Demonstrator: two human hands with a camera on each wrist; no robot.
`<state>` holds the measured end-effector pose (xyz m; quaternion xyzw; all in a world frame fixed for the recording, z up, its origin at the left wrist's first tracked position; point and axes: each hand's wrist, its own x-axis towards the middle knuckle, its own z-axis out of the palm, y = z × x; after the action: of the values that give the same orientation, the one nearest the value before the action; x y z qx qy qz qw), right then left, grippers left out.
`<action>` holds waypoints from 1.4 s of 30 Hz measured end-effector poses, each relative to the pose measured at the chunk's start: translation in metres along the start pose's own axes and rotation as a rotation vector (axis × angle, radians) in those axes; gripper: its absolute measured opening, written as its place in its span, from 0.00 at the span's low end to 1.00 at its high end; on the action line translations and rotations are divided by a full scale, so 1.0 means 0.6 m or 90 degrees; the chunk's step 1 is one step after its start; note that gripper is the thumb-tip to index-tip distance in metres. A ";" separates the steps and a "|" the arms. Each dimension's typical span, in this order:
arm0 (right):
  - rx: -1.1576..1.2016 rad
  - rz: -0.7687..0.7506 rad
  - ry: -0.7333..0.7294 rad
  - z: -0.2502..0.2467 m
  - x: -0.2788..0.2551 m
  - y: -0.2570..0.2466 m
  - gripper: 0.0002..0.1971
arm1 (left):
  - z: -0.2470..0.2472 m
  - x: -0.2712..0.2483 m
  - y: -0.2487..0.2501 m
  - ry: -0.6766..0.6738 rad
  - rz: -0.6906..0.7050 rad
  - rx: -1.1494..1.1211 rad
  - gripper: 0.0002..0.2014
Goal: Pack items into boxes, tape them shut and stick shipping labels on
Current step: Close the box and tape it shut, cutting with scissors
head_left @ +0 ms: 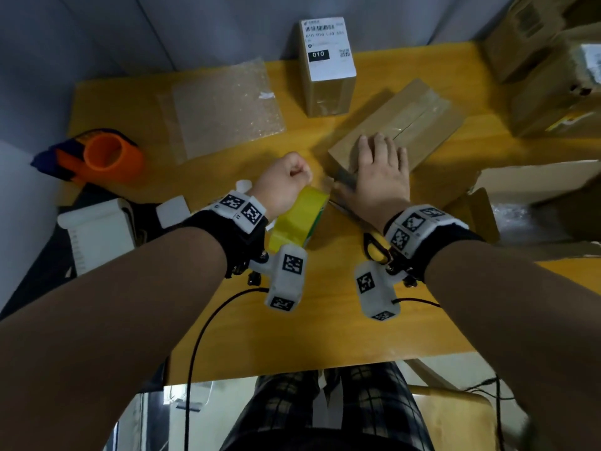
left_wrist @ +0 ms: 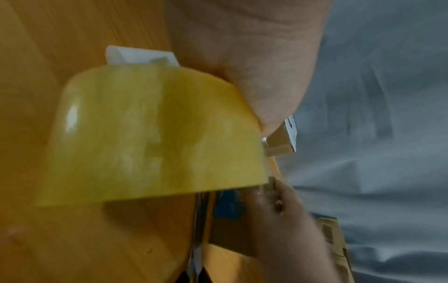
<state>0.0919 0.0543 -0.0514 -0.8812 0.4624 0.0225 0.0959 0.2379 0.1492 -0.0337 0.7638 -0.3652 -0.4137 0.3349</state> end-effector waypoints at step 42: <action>0.569 -0.071 -0.094 -0.088 -0.106 -0.055 0.08 | -0.021 -0.103 0.008 -0.081 -0.054 0.009 0.11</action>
<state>0.0803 0.1140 0.0137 -0.7730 0.3701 -0.1221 0.5006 0.2236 0.2009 -0.0001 0.7530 -0.3559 -0.4729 0.2875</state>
